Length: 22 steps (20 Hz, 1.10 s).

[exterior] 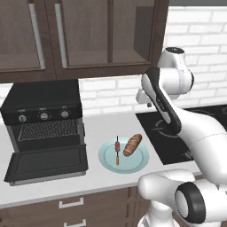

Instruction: Pick up the kebab skewer and baguette bread, and place them inside the toaster oven. Close the toaster oven door and start by setting the timer.

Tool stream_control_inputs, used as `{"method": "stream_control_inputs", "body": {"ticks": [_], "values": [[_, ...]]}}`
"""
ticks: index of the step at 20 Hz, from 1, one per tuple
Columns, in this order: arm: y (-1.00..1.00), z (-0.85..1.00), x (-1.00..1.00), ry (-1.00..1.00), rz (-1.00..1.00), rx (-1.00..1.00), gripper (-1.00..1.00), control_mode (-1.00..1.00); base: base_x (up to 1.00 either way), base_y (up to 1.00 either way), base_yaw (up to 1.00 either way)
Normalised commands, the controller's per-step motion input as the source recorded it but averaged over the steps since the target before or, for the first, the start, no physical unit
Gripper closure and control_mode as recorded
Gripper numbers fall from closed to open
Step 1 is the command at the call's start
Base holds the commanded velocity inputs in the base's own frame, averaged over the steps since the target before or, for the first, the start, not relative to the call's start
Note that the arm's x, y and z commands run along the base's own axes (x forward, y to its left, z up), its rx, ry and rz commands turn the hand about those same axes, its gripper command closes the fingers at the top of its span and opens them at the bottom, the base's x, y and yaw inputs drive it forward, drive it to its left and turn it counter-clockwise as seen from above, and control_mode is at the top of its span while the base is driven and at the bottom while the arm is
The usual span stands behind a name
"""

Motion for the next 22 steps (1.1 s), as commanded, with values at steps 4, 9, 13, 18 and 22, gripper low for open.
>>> {"method": "stream_control_inputs", "body": {"ticks": [4, 9, 13, 18, 22], "values": [[0.0, 0.0, 0.0, 0.0, 0.0, 0.0, -1.0, 1.0, 0.0, 0.0, 0.0], [0.0, 0.0, 0.0, 0.0, 0.0, 0.0, -1.0, 1.0, 0.0, 0.0, 0.0], [0.0, 0.0, 0.0, 0.0, 0.0, 0.0, -1.0, 1.0, 0.0, 0.0, 0.0], [0.0, 0.0, 0.0, 0.0, 0.0, 0.0, -1.0, 1.0, -0.02, 0.18, 0.0], [0.0, 0.0, 0.0, 0.0, 0.0, 0.0, -1.0, 1.0, 0.0, 0.72, 0.0]]}}
